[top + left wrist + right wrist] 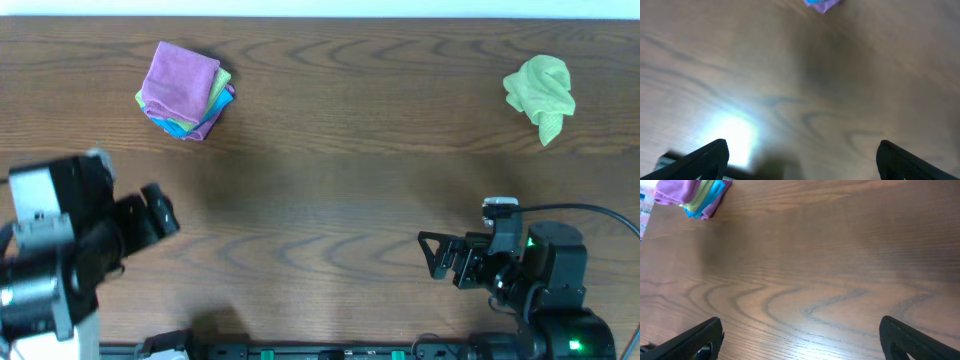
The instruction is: Fold the cloth
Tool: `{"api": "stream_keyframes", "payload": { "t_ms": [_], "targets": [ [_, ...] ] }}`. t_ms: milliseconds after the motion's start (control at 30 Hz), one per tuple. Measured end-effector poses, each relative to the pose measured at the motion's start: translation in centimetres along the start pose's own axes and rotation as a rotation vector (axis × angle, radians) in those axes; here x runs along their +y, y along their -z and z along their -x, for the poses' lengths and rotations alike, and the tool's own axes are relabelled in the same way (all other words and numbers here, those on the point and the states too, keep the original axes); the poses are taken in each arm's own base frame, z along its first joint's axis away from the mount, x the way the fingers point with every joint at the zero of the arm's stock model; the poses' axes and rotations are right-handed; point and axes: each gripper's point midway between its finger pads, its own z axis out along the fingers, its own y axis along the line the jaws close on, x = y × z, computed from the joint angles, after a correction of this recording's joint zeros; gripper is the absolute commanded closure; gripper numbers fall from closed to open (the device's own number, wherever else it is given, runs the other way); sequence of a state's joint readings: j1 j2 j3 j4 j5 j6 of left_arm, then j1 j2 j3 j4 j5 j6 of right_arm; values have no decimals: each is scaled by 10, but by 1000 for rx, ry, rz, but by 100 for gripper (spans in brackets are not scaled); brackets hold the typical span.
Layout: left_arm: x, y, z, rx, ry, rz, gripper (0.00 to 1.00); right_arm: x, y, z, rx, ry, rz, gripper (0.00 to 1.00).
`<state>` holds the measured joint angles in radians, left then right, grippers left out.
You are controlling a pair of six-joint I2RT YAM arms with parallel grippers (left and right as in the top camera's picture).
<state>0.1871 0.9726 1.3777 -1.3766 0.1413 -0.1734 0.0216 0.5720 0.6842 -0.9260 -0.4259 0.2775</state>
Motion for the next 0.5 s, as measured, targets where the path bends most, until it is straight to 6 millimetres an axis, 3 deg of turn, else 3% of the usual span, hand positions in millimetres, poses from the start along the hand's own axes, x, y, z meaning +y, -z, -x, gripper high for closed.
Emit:
{"api": "stream_keyframes", "payload": {
  "t_ms": [267, 500],
  "targets": [
    [12, 6, -39, -21, -57, 15, 5, 0, 0, 0, 0, 0, 0, 1],
    [15, -9, -46, -146, -81, -12, 5, 0, 0, 0, 1, 0, 0, 1]
  ]
}}
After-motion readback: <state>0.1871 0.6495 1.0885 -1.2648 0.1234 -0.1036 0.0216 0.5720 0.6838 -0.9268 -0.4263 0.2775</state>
